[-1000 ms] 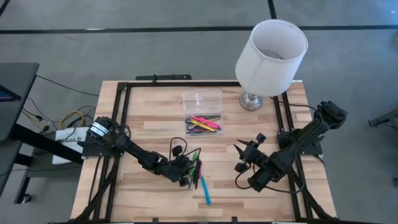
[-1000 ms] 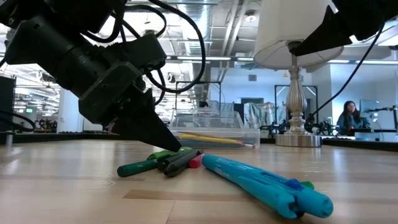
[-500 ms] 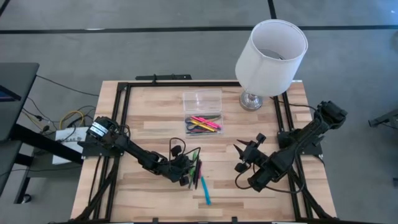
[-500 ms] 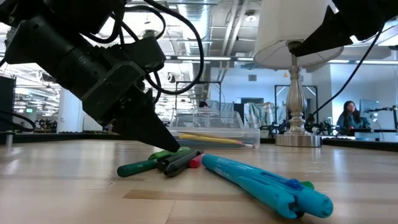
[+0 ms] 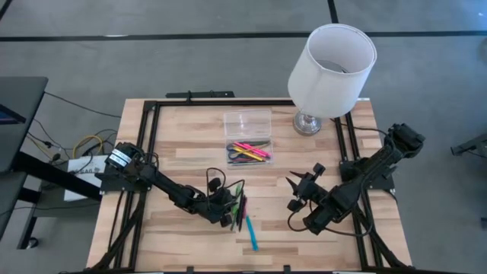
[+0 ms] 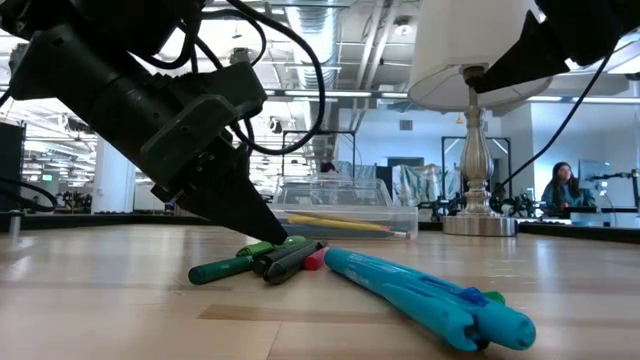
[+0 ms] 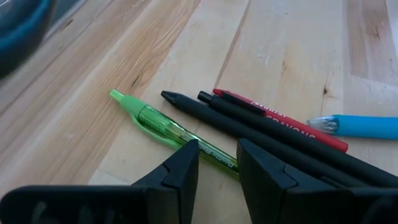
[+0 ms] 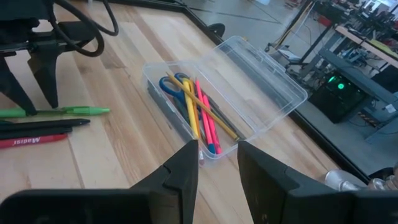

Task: Pick & place school supplies into a supply box
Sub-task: Put the light green pen into the supply box

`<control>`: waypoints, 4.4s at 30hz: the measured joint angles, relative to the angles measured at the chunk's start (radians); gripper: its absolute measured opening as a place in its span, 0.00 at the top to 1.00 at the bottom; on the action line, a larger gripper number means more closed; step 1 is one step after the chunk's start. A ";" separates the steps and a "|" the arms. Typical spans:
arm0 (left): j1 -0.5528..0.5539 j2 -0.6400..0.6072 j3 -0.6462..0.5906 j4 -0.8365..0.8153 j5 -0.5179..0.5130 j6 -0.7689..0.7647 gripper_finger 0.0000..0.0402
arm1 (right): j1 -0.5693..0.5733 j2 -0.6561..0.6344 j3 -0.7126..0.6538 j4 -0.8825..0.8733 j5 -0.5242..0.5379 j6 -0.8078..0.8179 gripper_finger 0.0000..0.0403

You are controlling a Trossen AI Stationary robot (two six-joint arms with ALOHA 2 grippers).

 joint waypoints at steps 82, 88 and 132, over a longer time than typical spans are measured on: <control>-0.192 -0.042 0.235 -0.247 0.248 0.555 0.74 | -0.009 0.000 0.000 0.012 -0.027 -0.001 0.73; -0.168 -0.008 0.234 -0.188 0.328 0.593 0.74 | -0.009 0.000 0.000 0.012 -0.027 -0.001 0.73; -0.132 0.077 0.243 -0.334 0.450 0.428 0.91 | -0.009 0.003 -0.001 0.002 -0.050 -0.001 0.73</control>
